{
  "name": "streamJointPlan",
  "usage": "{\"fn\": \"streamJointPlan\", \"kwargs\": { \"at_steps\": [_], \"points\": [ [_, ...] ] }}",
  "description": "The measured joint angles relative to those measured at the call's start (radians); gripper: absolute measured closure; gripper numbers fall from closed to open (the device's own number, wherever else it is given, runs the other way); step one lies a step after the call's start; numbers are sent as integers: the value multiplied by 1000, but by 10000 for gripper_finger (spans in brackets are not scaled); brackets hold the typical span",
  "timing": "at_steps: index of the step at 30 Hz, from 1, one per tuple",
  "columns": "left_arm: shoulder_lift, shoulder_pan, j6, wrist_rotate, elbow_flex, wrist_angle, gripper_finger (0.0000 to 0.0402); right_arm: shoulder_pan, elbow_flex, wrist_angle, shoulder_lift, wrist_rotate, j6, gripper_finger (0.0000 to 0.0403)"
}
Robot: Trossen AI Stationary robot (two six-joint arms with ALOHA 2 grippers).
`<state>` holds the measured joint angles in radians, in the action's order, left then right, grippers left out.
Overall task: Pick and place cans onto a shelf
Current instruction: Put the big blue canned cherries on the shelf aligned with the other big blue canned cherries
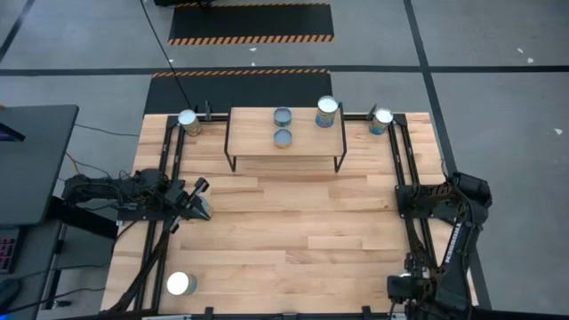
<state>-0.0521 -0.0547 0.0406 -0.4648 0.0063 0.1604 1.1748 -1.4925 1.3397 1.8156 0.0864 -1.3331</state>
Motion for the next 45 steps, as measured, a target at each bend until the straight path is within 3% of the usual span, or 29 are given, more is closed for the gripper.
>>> {"fn": "streamJointPlan", "kwargs": {
  "at_steps": [18, 27, 35, 45],
  "points": [
    [0, 0, 0, 0, 0, 0, 374, 76, -1, 22, -3, -31, 28, 3],
    [0, 0, 0, 0, 0, 0, 374, 46, 3, 13, -8, -79, 105, 3],
    [0, 0, 0, 0, 0, 0, 374, 37, 88, -49, -9, -41, 135, 3],
    [0, 0, 0, 0, 0, 0, 374, 6, 102, -81, -11, -9, 185, 3]
  ]
}}
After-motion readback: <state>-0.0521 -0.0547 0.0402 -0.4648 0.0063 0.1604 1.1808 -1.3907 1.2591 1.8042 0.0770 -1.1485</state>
